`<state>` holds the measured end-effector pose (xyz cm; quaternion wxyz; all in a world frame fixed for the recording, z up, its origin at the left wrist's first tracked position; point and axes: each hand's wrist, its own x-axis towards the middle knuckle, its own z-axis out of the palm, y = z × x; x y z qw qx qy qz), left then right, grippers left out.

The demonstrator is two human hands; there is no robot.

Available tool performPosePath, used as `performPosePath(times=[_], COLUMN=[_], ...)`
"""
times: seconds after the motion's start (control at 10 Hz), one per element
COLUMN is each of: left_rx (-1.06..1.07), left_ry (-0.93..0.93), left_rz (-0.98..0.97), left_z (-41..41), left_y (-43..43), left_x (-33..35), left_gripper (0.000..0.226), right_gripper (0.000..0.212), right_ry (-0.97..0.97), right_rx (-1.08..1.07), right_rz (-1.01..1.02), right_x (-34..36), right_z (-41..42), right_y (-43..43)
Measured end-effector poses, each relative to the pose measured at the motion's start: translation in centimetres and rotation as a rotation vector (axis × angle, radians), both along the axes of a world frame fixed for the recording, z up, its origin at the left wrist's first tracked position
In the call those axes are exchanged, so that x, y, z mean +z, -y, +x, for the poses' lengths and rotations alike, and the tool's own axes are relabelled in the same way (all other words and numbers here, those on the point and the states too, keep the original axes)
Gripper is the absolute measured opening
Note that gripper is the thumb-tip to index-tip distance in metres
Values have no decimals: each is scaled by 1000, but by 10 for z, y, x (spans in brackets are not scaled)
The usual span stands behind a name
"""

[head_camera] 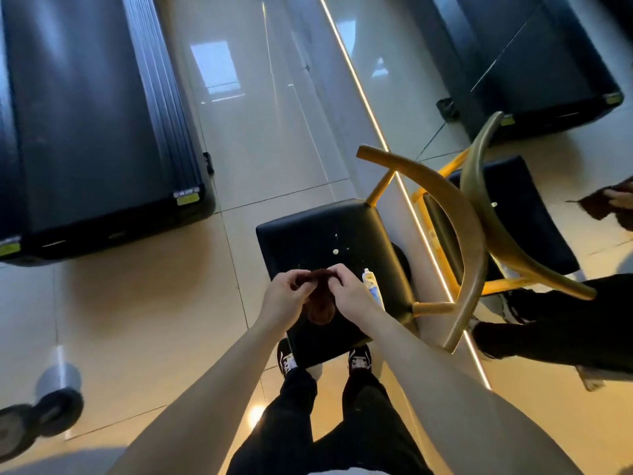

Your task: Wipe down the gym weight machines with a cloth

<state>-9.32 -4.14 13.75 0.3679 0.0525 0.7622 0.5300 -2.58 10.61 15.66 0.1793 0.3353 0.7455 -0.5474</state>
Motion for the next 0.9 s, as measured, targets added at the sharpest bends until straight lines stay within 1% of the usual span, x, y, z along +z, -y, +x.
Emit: performPosePath(times=[0.1,0.2,0.3,0.4,0.5,0.6,0.7,0.8,0.9], left_rx=[-21,25,161,177,104,17,-58,-57,-35], left_ry=[-7,90,173,175,106,93,187,242,197], left_rz=[-69,-104,-101,-103,-154,-251,-318,-336,-318], left_z=[-14,-23,-28,-32,-32,-29,-21,-21,-18], left_y=[-9,-21,-32,-38,-42,-45,-46,-48,-39], left_x=[-21,-48,-83,-129,-175,-217,-238,-238,-223], left_gripper=[19,13,17,38,47,61,64,64,55], right_gripper=[16,20,39,41,37,44,48,49,41], right_ry=[18,65,76,91,130,214,307,361,295], right_rx=[-48,-114,-45,-29,-60,0,40,60,27], right_rz=[27,-40,-14,95,180,169,160,131,149], right_x=[-16,-36,-71,-120,-169,-217,-245,-249,-224], right_z=[-13,-24,-31,-37,-46,-51,-48,-37,-34], right_y=[-4,-9,-14,-16,-18,-13,-9,-9,-21])
